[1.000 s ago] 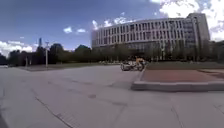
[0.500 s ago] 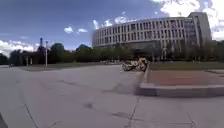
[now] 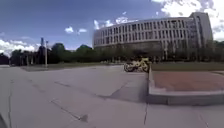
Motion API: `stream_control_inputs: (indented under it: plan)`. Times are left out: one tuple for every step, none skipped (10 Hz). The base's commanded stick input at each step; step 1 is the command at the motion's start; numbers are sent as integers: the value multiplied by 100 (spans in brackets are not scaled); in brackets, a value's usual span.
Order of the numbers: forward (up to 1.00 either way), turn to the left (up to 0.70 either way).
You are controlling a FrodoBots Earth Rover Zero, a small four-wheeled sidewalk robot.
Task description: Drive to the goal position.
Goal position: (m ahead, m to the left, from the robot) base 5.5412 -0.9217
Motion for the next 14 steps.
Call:
stream_control_inputs:
  plan:
    - [70, 25]
    - [70, 23]
    - [70, 20]
    - [70, 18]
    - [70, 16]
    - [70, 14]
    - [70, 12]
    - [70, 10]
    - [70, 8]
    - [70, 5]
    - [70, 3]
    - [70, 1]
    - [70, 0]
    - [70, 0]
